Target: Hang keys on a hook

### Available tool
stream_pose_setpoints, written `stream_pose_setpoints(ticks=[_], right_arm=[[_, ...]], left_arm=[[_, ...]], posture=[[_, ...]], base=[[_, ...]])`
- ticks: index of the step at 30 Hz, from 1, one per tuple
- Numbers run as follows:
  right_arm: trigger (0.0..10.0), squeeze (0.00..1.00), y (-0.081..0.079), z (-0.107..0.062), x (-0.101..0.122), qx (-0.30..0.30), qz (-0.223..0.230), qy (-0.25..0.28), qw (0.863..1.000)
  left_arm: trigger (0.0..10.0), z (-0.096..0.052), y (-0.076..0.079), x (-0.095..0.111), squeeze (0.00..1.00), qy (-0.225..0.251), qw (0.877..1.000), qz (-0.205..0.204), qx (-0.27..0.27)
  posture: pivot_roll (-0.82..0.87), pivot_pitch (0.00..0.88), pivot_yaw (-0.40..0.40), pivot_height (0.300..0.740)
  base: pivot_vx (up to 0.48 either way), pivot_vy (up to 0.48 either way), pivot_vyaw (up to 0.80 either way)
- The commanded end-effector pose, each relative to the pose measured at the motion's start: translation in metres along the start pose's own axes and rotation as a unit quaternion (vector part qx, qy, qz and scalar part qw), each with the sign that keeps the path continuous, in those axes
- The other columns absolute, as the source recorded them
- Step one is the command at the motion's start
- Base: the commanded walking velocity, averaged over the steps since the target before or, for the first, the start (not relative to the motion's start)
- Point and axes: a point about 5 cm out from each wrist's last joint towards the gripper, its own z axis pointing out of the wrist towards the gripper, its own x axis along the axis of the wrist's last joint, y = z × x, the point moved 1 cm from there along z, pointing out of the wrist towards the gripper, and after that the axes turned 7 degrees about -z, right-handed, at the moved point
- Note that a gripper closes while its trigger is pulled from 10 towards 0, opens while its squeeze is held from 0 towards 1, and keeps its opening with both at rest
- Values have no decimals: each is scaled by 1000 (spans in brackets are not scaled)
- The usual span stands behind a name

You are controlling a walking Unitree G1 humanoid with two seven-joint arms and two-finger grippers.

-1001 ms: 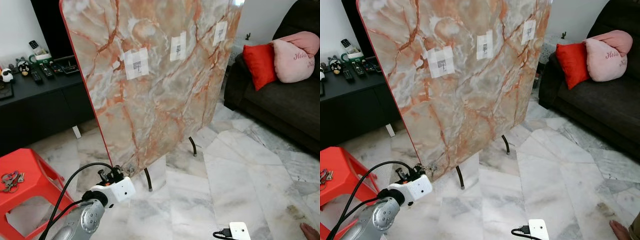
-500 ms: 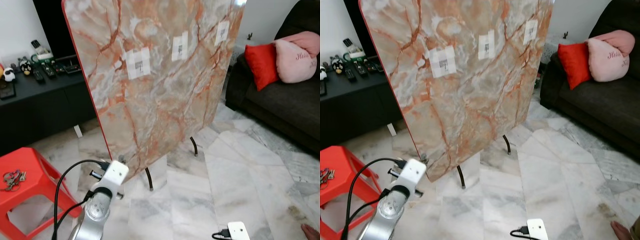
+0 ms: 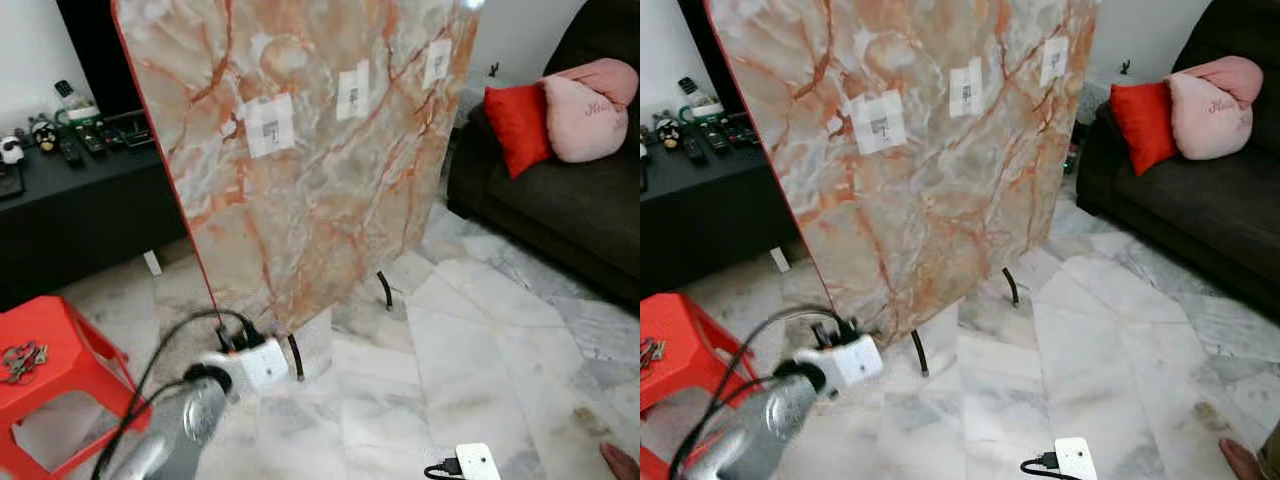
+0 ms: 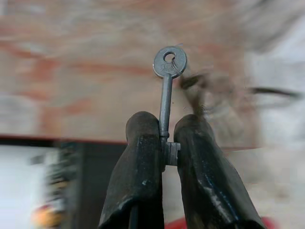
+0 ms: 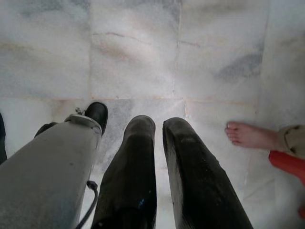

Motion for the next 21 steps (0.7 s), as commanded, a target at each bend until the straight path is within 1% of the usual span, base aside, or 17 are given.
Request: stream_pose_setpoints(ticks=[1,2,3,4,5,7,9,10,11,13,15,17,18,19,21], right_arm=[[10000,0,3,0,2,-6,-3,4,1000],[10000,0,3,0,2,-5,-3,4,1000],[10000,0,3,0,2,-5,-3,4,1000],[10000,0,3,0,2,-5,-3,5,1000],[10000,0,3,0,2,-4,-3,5,1000],[10000,0,3,0,2,-3,-2,5,1000],[10000,0,3,0,2,-3,-2,5,1000],[10000,0,3,0,2,-2,-2,5,1000],[10000,0,3,0,2,-1,-2,4,1000],[10000,0,3,0,2,-1,-3,4,1000],[10000,0,3,0,2,0,-3,4,1000],[10000,0,3,0,2,0,-3,5,1000],[10000,0,3,0,2,1,-3,5,1000],[10000,0,4,0,1,1,-2,5,1000],[10000,0,4,0,1,1,-3,5,1000]], left_arm=[[10000,0,4,2,0,-6,999,-35,-9],[10000,-1,7,3,0,-6,996,-83,-14],[10000,-1,9,4,0,-5,993,-117,-17],[10000,-1,11,4,0,-4,990,-138,-21],[10000,-2,15,7,0,1,984,-174,-29],[10000,-3,21,14,0,11,975,-220,-42],[10000,-4,23,20,0,21,967,-249,-50],[10000,-4,25,24,0,26,959,-275,-57],[10000,-4,26,30,0,34,949,-308,-66],[10000,-4,26,34,0,40,945,-318,-68],[10000,-3,25,39,0,49,932,-353,-67],[10000,-3,25,46,0,58,916,-391,-67],[10000,-3,24,47,0,61,911,-403,-67],[10000,-2,24,49,0,65,902,-423,-62],[10000,-2,23,50,0,66,898,-432,-58]], posture=[[85,0,-77,740],[84,0,-78,740],[84,0,-78,740],[81,0,-76,740],[79,0,-75,740],[82,0,-77,740],[82,0,-78,740],[83,0,-80,740],[83,0,-82,740],[83,0,-82,740],[81,0,-82,740],[79,0,-83,740],[79,0,-83,740],[78,0,-85,740],[78,0,-87,740]], base=[[0,0,0],[0,0,0],[0,0,0],[0,0,0],[0,0,0],[0,0,0],[0,0,0],[0,0,0],[0,0,0],[0,0,0],[0,0,0],[0,0,0],[0,0,0],[0,0,0],[0,0,0]])
